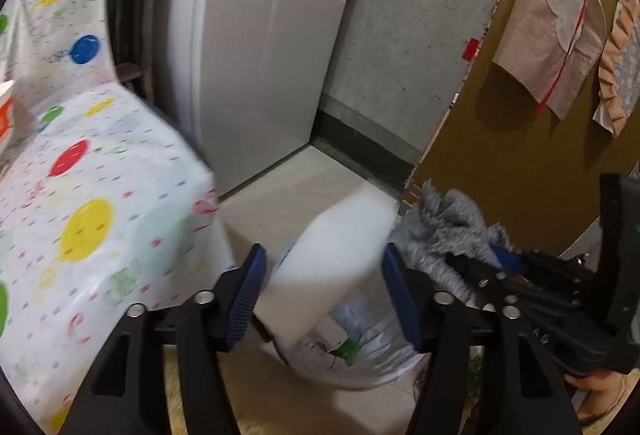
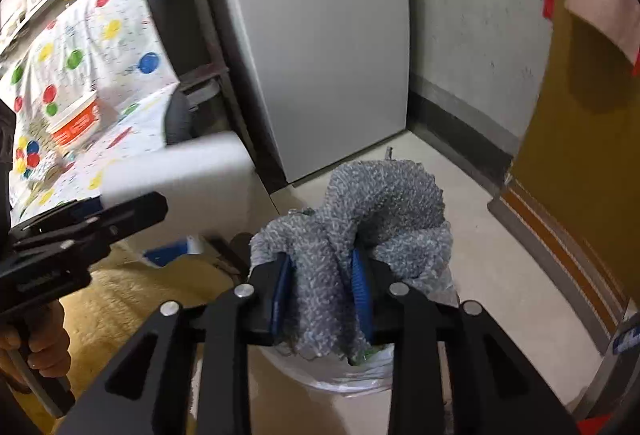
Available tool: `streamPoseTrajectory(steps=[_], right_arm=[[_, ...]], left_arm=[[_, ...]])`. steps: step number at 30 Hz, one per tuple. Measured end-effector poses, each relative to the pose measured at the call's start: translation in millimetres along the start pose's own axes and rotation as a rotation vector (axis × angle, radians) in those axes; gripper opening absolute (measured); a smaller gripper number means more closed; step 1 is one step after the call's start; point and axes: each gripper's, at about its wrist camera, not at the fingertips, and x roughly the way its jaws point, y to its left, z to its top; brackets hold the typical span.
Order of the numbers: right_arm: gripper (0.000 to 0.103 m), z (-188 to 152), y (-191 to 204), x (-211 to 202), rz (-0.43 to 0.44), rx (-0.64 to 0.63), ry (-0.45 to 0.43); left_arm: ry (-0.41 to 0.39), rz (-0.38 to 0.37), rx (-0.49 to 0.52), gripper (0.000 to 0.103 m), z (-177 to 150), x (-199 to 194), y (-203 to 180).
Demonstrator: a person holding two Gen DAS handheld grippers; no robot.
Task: Collect trash
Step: 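Grasp the grey cloth with the right gripper and carry both toward the bin, then open both grippers over the bin and move both tools back to the chair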
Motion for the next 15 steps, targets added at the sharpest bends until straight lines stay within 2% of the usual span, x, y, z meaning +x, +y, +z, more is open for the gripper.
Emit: streamPoseTrajectory(steps=[2,4,11,15], right_arm=[[0.042,-0.1,-8.0,7.9,-0.008,0.024,0.015],[0.06,-0.4,-17.5,15.6,-0.006,0.063,0.037],[0.061,2.5,-12.0,4.6,-0.038,0.048,0.017],[0.061,13.1,3.1,-22.4,-0.039,0.031,-0.06]], left_arm=[[0.0,-0.014,-0.003,0.073,4.9,9.2,-0.5],[-0.001,-0.004,-0.005,0.074,7.5,12.1,1.2],[-0.042,0.072,-0.063,0.075,8.8,-18.4,37.4],[-0.091,0.143,-0.099,0.075,-1.0,-49.5,62.9]])
